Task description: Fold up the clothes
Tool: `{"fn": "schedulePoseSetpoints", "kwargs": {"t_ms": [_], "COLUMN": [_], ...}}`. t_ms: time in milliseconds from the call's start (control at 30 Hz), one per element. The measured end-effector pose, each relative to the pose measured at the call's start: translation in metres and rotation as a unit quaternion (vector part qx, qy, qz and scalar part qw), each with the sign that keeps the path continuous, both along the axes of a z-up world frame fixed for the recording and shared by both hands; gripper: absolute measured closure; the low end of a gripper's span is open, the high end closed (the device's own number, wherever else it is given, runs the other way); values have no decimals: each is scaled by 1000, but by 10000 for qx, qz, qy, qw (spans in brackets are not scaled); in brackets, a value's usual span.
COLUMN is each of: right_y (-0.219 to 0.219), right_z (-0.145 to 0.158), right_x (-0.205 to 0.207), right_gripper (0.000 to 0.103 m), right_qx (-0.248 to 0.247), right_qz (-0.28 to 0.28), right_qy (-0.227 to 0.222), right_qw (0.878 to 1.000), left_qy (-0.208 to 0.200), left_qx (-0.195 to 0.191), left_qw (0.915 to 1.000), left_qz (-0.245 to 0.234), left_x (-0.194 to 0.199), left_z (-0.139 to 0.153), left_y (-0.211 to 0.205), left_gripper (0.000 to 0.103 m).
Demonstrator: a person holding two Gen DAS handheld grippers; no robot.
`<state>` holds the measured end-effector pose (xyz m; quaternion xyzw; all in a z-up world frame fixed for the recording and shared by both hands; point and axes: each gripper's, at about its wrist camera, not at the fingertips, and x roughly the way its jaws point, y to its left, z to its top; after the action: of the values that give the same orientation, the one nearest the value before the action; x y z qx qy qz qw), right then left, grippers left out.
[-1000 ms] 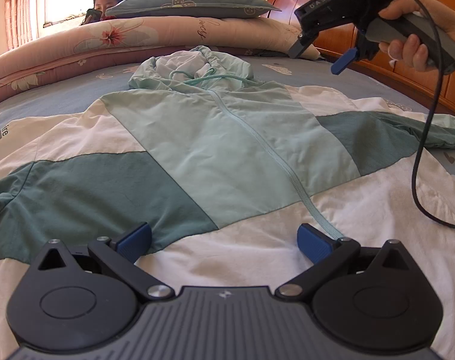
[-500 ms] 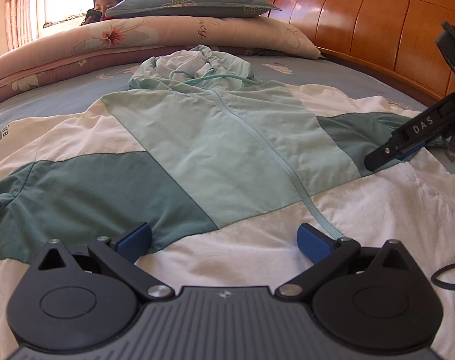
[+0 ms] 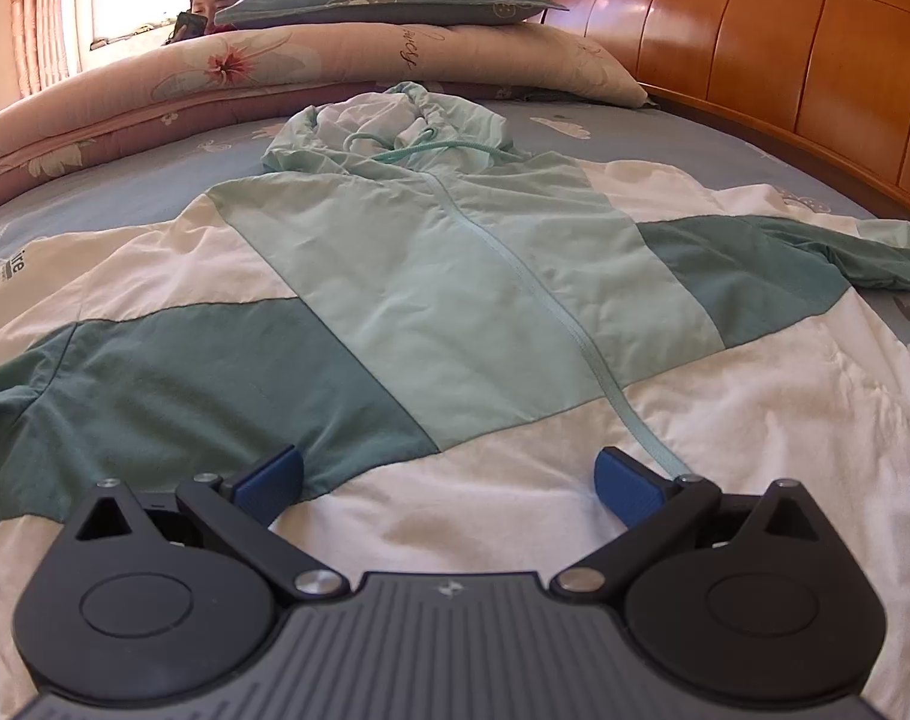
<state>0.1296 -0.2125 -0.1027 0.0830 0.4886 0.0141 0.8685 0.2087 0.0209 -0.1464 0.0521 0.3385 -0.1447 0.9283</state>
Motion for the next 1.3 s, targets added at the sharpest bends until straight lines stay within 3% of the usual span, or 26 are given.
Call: {"fn": "schedulePoseSetpoints", "kwargs": {"t_ms": [100,267,333,367,500,567,700,767,933,1067,1133,1233,1300], "right_y": [18,53,54,54,49,51,54,55,51,53,54,53,51], "right_z": [-19,-29,-29,-30,-31,-32,-33,-33,-34,-35,-35,-33,-31], "right_x": [-6,-26,-27,-27,-25,-26,-26,-26,-27,-26,-25,-23,-21], "right_gripper": [2,0,0,0,0,0,0,0,0,0,0,0,0], "right_qx": [518,-334,-425,-434,-308,-368,-492,-504,-451,-524,-538,-463,-383], "right_qz": [3,397,465,483,443,494,538,548,651,674,667,621,554], "right_qy": [198,-157,-170,-169,-250,-293,-324,-319,-354,-385,-369,-342,-306], "right_qw": [9985,9985,9979,9977,9982,9977,9968,9967,9962,9956,9956,9964,9973], "left_qy": [-76,-347,-440,-432,-336,-286,179,618,655,873,943,603,399], "left_qx": [-158,-525,-614,-618,-619,-618,-525,-603,-55,-81,-125,-380,-622], "left_qw": [9998,9962,9937,9920,9788,9691,9575,9543,9601,9575,9561,9639,9702], "left_qz": [137,608,824,1016,1922,2370,2830,2862,2717,2748,2772,2566,2308], "left_x": [-7,-18,-22,-20,-9,-4,18,25,-19,-42,-46,-37,-18], "left_z": [10,46,62,65,75,80,54,33,13,24,36,67,86], "left_y": [9,51,78,96,175,214,260,273,270,281,288,288,280], "left_gripper": [1,3,8,15,32,33,39,41,34,34,40,38,31]}}
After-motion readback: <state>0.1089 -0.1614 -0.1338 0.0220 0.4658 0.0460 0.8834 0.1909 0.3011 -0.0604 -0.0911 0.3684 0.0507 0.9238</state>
